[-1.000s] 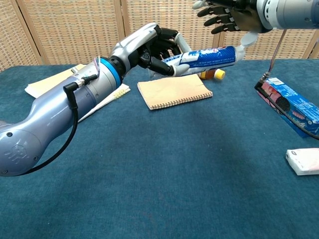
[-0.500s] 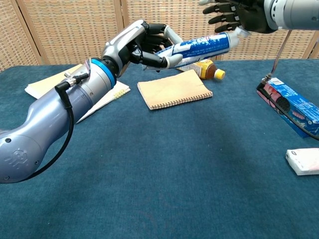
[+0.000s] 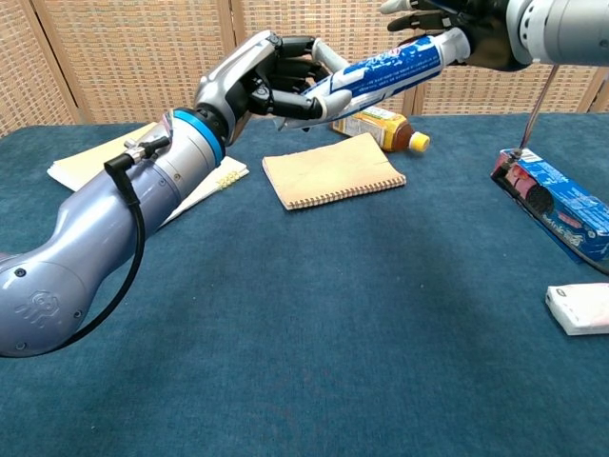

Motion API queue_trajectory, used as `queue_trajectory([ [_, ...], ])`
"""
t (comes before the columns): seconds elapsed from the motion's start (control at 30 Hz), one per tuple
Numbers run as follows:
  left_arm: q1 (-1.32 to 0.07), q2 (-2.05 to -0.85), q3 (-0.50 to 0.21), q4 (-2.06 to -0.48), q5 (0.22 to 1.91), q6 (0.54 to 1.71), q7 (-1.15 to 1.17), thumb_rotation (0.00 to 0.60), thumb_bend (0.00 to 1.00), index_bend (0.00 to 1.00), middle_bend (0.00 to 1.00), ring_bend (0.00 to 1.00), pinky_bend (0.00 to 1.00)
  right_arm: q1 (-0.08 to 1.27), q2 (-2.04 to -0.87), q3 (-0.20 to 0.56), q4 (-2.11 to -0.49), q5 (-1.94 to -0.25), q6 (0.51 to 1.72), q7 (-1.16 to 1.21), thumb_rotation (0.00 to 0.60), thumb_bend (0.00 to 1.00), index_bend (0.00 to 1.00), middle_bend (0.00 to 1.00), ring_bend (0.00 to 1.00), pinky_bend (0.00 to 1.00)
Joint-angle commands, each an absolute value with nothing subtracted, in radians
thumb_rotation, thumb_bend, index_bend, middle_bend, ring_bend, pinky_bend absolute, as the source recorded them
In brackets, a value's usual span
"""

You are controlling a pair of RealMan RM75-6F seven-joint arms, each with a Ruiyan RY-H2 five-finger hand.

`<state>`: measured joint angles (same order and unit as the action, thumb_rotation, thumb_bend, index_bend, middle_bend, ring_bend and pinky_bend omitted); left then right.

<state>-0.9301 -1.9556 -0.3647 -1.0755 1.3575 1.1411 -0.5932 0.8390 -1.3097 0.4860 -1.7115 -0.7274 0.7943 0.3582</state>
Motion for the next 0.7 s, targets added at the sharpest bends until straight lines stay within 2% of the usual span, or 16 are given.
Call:
queue_trajectory([
  [0.03,-0.931,-1.958,-0.36,-1.071,1.362,1.14,-0.589,0.6,0.68,0.74,0.6,0.59,0.58,0.832,-1.302,0.502,-1.716,-0.73,0.763,0.396,0.145,0.0,0.05,0.0,0.0,0.0],
  [0.37,-0.937,-1.979,-0.371,-1.053,1.361,1.147,-0.604,0.6,0.68,0.73,0.6,0.59,0.58,0.806,-1.292,0.552,-1.705,-0.77,0.641,0.548,0.141,0.0,0.02,0.0,0.0,0.0],
  [0.7,-0.945,-1.996,-0.377,-1.044,1.355,1.146,-0.584,0.6,0.68,0.74,0.6,0.59,0.58,0.797,-1.315,0.587,-1.676,-0.795,0.626,0.631,0.139,0.0,0.0,0.0,0.0,0.0],
])
